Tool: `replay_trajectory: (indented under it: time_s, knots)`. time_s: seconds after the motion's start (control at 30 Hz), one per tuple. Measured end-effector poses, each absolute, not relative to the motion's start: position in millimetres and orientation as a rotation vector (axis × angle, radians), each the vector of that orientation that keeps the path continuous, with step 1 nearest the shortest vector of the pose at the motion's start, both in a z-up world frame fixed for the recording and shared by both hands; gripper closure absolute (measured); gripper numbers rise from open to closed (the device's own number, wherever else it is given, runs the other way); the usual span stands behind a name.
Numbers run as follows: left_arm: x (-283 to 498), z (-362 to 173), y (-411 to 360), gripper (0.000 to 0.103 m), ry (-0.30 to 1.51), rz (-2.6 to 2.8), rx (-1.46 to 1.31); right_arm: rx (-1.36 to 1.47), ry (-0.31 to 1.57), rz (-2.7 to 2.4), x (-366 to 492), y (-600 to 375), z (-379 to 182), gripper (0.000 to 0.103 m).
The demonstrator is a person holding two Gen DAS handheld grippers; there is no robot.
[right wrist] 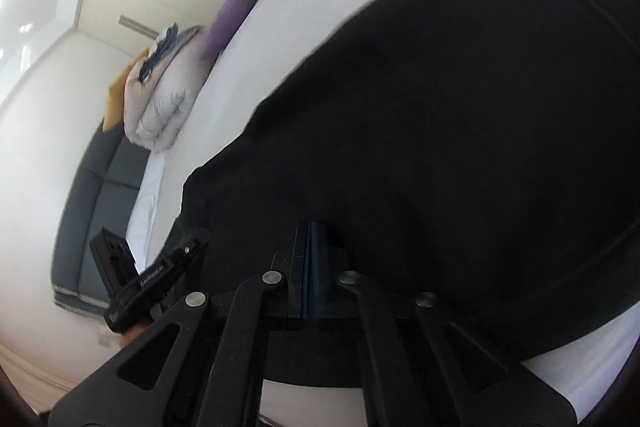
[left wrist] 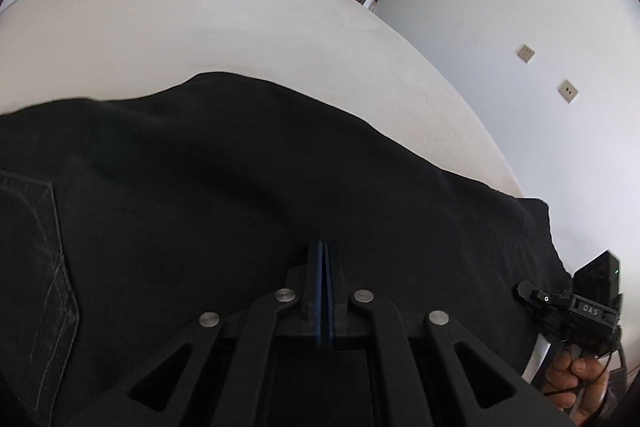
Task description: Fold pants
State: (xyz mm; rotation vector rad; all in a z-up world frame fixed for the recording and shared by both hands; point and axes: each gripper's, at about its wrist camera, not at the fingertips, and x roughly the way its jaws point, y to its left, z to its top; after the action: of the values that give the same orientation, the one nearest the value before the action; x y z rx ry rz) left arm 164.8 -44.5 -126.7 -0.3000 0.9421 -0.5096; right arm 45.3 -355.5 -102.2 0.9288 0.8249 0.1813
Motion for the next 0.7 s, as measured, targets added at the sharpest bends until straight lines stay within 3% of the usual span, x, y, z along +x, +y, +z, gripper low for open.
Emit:
replay_trajectory:
  time_s: [0.3, 0.33, 0.43, 0.5, 0.53, 0.57, 0.7]
  knots:
    - [137.3, -137.9, -18.8, 0.099, 0.914, -0.491, -0.396, 0.984, 0.609, -0.155, -51.6, -484.7, -82.6, 0.103]
    - [133.5, -136.5, -18.7, 0.099, 0.91, -0.488, -0.398, 0.934, 0.6, -0.248, -65.6, -493.3, -71.3, 0.096]
    - [130.9, -137.5, -13.0, 0.098, 0.902, -0.484, -0.43, 0.969, 0.512, -0.322, -105.3, -521.5, -51.8, 0.091]
    - [130.7, -137.7, -13.2, 0.098, 0.902, -0.482, -0.431, 1.006, 0.474, -0.301, -118.6, -522.3, -44.4, 0.076]
    - [130.5, -136.8, -12.7, 0.098, 0.903, -0.48, -0.426, 1.028, 0.458, -0.273, -121.2, -518.0, -43.0, 0.05]
    - [130.7, -136.9, -10.1, 0.098, 0.903, -0.479, -0.424, 1.063, 0.444, -0.24, -120.3, -512.6, -44.0, 0.031]
    - [130.1, -137.1, -9.1, 0.098, 0.902, -0.479, -0.425, 1.147, 0.517, -0.138, -97.2, -486.5, -62.7, 0.029]
